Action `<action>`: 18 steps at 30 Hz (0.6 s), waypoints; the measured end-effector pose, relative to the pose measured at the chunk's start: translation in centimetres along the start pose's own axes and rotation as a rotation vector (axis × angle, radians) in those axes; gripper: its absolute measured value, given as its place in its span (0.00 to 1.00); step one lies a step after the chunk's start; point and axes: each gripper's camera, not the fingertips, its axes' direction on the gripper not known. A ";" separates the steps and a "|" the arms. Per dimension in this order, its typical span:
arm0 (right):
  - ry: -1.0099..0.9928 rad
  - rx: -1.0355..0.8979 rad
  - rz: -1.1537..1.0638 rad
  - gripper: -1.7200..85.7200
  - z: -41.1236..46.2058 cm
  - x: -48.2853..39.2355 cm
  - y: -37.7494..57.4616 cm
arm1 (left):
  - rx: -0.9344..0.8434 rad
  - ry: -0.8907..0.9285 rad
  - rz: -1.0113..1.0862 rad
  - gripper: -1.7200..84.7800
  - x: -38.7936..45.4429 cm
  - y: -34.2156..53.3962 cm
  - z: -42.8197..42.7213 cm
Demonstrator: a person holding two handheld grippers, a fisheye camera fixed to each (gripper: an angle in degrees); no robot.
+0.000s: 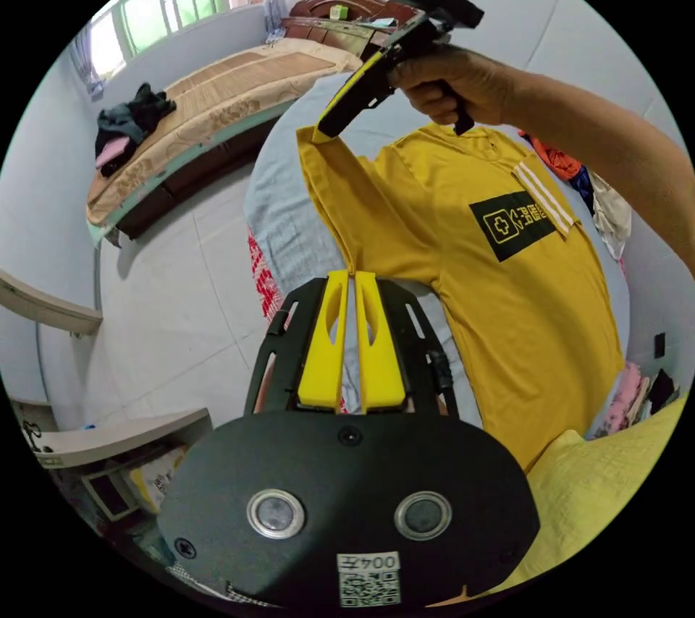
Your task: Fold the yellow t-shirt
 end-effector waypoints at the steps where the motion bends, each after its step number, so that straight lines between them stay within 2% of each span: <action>1: 0.002 0.076 0.031 0.03 -1.5 0.5 2.2 | 0.013 -0.018 0.021 0.04 0.9 -0.3 -0.3; 5: 0.004 0.247 0.179 0.03 -5.2 2.2 11.0 | 0.096 -0.096 0.175 0.04 7.6 -2.6 -1.4; 8: 0.027 0.273 0.321 0.03 -6.1 3.5 17.3 | 0.088 -0.130 0.318 0.05 12.7 -4.3 -0.1; 14: 0.109 0.167 0.685 0.03 -7.3 4.8 28.5 | -0.041 -0.039 0.512 0.07 19.4 -7.8 4.2; 18: 0.109 0.064 0.712 0.03 -8.6 2.3 33.3 | -0.123 0.082 0.547 0.10 21.0 -10.2 5.8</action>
